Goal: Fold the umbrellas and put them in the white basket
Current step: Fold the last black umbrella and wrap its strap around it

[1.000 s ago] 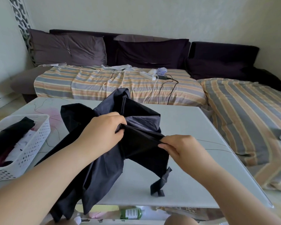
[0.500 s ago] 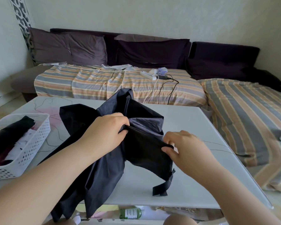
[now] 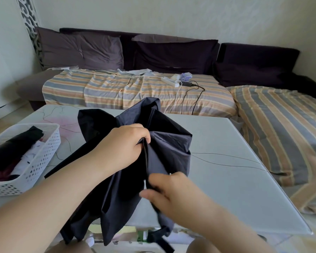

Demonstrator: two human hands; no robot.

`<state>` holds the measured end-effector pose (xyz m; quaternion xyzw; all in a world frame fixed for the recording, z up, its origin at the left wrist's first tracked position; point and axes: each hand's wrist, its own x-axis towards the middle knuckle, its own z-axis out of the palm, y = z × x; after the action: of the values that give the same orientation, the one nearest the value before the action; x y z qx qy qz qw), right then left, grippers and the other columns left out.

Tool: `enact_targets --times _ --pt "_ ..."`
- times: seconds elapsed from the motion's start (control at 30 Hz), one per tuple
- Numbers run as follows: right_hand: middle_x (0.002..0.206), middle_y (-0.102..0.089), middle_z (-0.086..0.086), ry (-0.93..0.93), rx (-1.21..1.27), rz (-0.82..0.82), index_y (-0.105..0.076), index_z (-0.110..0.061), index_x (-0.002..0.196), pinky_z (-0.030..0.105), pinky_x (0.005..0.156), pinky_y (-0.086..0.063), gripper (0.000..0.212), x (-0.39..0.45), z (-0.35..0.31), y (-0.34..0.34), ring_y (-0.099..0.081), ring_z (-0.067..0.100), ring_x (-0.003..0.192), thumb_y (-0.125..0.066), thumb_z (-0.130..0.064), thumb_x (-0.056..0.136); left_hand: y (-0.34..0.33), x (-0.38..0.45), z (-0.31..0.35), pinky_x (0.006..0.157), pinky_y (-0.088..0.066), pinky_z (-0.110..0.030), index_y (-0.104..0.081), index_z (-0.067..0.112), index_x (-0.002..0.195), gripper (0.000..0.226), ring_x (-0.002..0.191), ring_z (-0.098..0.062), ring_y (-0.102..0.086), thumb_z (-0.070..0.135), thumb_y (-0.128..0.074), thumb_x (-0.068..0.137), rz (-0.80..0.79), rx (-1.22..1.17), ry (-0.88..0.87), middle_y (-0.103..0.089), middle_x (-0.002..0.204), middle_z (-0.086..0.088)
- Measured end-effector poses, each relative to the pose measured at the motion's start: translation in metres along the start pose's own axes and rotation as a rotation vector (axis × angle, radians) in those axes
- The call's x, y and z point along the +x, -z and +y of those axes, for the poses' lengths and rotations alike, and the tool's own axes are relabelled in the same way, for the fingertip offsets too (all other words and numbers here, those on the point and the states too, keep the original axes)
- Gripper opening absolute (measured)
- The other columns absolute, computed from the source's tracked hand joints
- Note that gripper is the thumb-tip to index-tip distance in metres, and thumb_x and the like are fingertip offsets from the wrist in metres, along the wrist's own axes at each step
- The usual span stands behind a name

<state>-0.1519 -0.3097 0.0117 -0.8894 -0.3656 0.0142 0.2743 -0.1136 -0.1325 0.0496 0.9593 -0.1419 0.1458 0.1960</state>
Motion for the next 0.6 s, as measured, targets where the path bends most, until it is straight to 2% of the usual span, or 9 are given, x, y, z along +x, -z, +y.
enact_targets --times 0.07,0.13,0.2,0.27,0.4,0.47,0.5,0.57,0.6 --pt "0.048 -0.036 -0.004 -0.017 0.097 -0.014 -0.026 -0.025 0.061 0.020 0.047 -0.026 0.047 0.008 -0.009 -0.013 -0.040 0.015 0.050 -0.058 -0.035 0.094 0.002 0.001 0.001 0.055 -0.033 -0.013 -0.065 0.024 0.094 0.032 0.063 0.010 -0.048 -0.001 -0.048 0.084 -0.042 -0.010 -0.003 -0.060 0.098 0.013" --pt "0.058 -0.058 0.005 -0.031 0.172 -0.054 -0.032 -0.020 0.065 0.025 0.053 -0.039 0.040 0.017 -0.021 -0.021 -0.052 0.015 0.055 -0.056 -0.031 0.095 0.004 0.001 0.002 0.056 -0.035 -0.016 -0.064 0.026 0.095 0.033 0.062 0.003 -0.049 0.001 -0.046 0.085 -0.079 0.002 -0.025 -0.060 0.101 0.014" --pt "0.072 -0.070 0.011 -0.031 0.237 -0.062 -0.036 -0.015 0.068 0.017 0.052 -0.038 0.037 0.025 -0.032 -0.028 -0.055 0.014 0.058 -0.054 -0.029 0.096 0.007 0.001 0.002 0.062 -0.039 -0.021 -0.063 0.027 0.099 0.033 0.064 -0.006 -0.051 0.003 -0.044 0.087 -0.134 0.026 -0.047 -0.059 0.107 0.016" --pt "0.075 -0.072 0.011 -0.058 0.304 -0.044 -0.037 -0.014 0.065 0.012 0.049 -0.033 0.038 0.032 -0.040 -0.032 -0.049 0.008 0.055 -0.054 -0.027 0.097 0.010 0.001 0.004 0.072 -0.044 -0.031 -0.061 0.027 0.103 0.033 0.070 -0.011 -0.055 0.005 -0.040 0.090 -0.207 0.033 -0.053 -0.055 0.112 0.019" --pt "0.077 -0.073 0.010 -0.095 0.422 0.003 -0.048 -0.017 0.068 0.022 0.066 -0.045 0.030 0.043 -0.046 -0.042 -0.056 0.008 0.058 -0.053 -0.025 0.097 0.016 0.002 0.008 0.091 -0.042 -0.032 -0.059 0.024 0.108 0.024 0.097 -0.010 -0.056 0.023 -0.039 0.094 -0.290 0.006 -0.023 -0.051 0.114 0.019" --pt "0.081 -0.073 0.013 -0.093 0.462 0.022 -0.054 -0.017 0.071 0.027 0.078 -0.049 0.026 0.048 -0.048 -0.046 -0.064 0.016 0.071 -0.052 -0.020 0.097 0.017 0.002 0.007 0.088 -0.042 -0.029 -0.055 0.026 0.106 0.022 0.094 -0.008 -0.054 0.038 -0.049 0.090 -0.295 0.035 -0.033 -0.050 0.111 0.019" --pt "0.085 -0.073 0.013 -0.081 0.479 0.015 -0.058 -0.014 0.076 0.028 0.082 -0.050 0.021 0.048 -0.048 -0.046 -0.065 0.018 0.079 -0.052 -0.017 0.097 0.016 0.001 0.005 0.084 -0.042 -0.025 -0.053 0.028 0.107 0.022 0.090 -0.006 -0.053 0.039 -0.055 0.088 -0.299 0.076 -0.046 -0.048 0.111 0.019" --pt "0.097 -0.072 0.010 -0.057 0.474 -0.058 -0.062 -0.008 0.102 0.024 0.085 -0.049 0.013 0.045 -0.045 -0.044 -0.064 0.016 0.088 -0.053 -0.014 0.096 0.015 0.000 0.000 0.072 -0.039 -0.021 -0.050 0.029 0.106 0.020 0.079 -0.006 -0.050 0.027 -0.060 0.088 -0.284 0.103 -0.063 -0.047 0.110 0.018" --pt "0.099 -0.071 0.007 -0.034 0.460 -0.074 -0.062 -0.009 0.111 0.021 0.083 -0.049 0.018 0.040 -0.041 -0.042 -0.063 0.012 0.087 -0.056 -0.015 0.095 0.014 -0.001 -0.002 0.067 -0.037 -0.021 -0.050 0.029 0.104 0.019 0.072 -0.008 -0.048 0.020 -0.058 0.089 -0.264 0.100 -0.068 -0.048 0.107 0.016"
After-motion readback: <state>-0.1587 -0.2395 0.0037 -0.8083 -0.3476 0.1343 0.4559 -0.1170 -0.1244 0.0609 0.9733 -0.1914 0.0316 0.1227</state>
